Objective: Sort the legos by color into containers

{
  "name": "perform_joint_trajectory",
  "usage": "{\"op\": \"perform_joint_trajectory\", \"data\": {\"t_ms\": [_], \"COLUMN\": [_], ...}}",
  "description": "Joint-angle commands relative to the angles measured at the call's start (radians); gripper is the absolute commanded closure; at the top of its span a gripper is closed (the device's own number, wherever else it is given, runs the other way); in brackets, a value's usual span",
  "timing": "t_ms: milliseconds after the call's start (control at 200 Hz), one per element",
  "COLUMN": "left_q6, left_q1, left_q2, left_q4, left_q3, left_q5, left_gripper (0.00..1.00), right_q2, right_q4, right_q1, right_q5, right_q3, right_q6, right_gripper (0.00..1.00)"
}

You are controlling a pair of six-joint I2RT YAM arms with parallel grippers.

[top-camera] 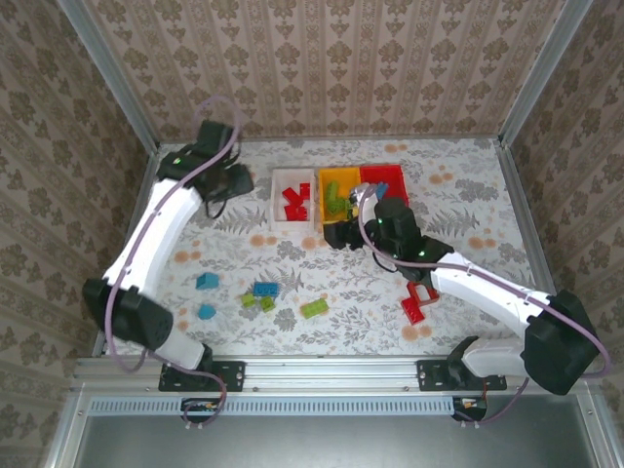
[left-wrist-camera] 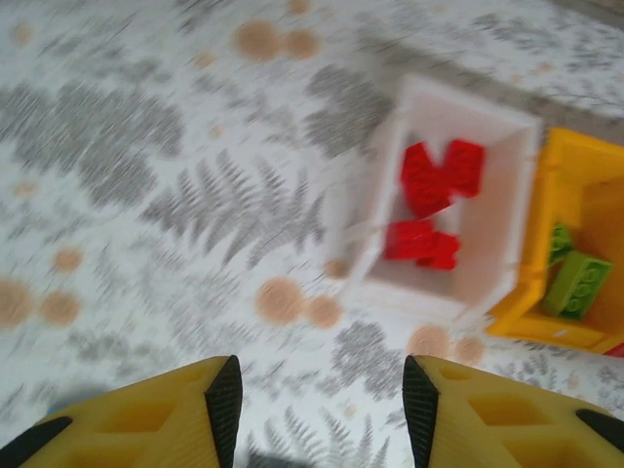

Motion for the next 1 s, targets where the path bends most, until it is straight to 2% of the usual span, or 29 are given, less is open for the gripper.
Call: {"op": "perform_joint_trajectory", "data": {"t_ms": [0, 220, 355, 520, 625, 810, 995], "left_q6": [-0.075, -0.165, -0.208, -0.187, -0.164, -0.15, -0.142], "left_q1": [0.056, 0.083, 0.084, 0.09, 0.091, 0.091, 0.09], "left_q2": [-0.157, -0.418, -0.546, -0.616, -0.648, -0.675, -0.694], "left_q4": [-0.035, -0.103, -0.144, -0.219, -0.24, -0.262, -0.289], "left_q3": [-0.17, -0.504, -0.608, -0.567, -0.508, -0.453, -0.448], "left_q5": [0.091, 0.169, 0.182, 0.119, 0.064, 0.003, -0.004], "left_gripper": [0.51, 0.51, 0.51, 0.51, 0.51, 0.51, 0.51], "right_q2": [0.042, 0.222, 0.288, 0.284, 0.31, 0.445, 0.637], "right_q4": [-0.027, -0.012, -0.09, -0.072, -0.068, -0.03, -0.014], "right_q1": [0.078, 0.278, 0.388, 0.421, 0.425, 0.429, 0.439], "right_q5": [0.039, 0.003, 0.017, 0.069, 0.081, 0.068, 0.018], "right_q3": [0.025, 0.103, 0.122, 0.089, 0.126, 0.246, 0.434], "right_q6": [-0.073, -0.158, -0.273, -0.255, -0.268, -0.28, -0.268], "right_gripper": [0.18, 0.19, 0.18, 0.18, 0.18, 0.16, 0.15]}}
